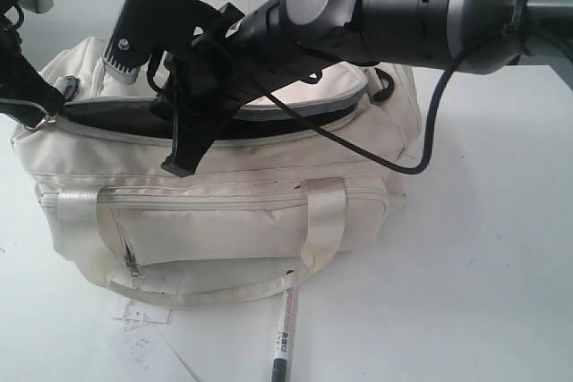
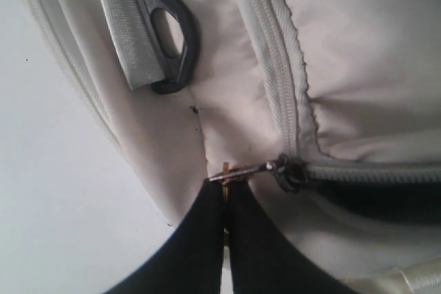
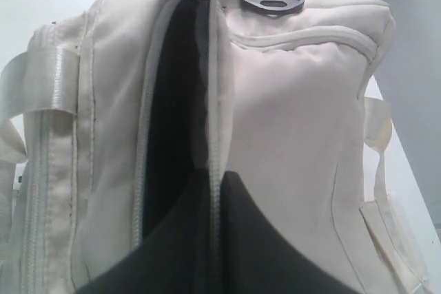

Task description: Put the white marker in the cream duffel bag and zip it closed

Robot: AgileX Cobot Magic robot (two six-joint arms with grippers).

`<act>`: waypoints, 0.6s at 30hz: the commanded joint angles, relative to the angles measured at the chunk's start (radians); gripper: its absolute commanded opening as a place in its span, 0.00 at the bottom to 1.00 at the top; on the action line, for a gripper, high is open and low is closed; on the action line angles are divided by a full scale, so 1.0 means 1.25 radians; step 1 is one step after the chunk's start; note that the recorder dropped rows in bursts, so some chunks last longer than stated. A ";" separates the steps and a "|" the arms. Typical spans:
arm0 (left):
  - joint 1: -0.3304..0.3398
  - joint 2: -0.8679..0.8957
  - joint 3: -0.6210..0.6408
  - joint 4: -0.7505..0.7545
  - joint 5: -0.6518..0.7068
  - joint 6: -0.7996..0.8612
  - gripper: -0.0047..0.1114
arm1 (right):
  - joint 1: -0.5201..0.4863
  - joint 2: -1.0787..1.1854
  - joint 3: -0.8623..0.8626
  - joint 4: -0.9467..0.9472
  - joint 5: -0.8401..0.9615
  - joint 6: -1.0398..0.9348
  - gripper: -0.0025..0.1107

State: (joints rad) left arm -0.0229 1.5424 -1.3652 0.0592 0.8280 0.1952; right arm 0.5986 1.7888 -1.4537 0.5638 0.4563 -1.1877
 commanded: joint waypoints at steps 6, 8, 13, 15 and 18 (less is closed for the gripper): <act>0.018 -0.032 0.006 0.107 0.028 -0.075 0.55 | -0.019 -0.019 -0.004 -0.015 0.007 0.006 0.02; 0.018 -0.062 0.006 0.128 0.030 -0.104 0.58 | -0.019 -0.019 -0.004 -0.015 0.007 0.006 0.02; 0.018 -0.174 0.034 -0.047 0.038 -0.100 0.57 | -0.019 -0.019 -0.004 -0.013 0.005 0.036 0.02; 0.018 -0.205 0.091 -0.117 0.012 -0.094 0.57 | -0.019 -0.019 -0.004 -0.013 0.005 0.038 0.02; 0.018 -0.257 0.240 -0.188 -0.076 -0.123 0.57 | -0.019 -0.019 -0.004 -0.013 0.005 0.056 0.02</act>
State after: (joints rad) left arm 0.0000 1.2600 -1.1574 -0.1121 0.7961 0.0658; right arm 0.5802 1.7782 -1.4537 0.5441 0.4667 -1.1382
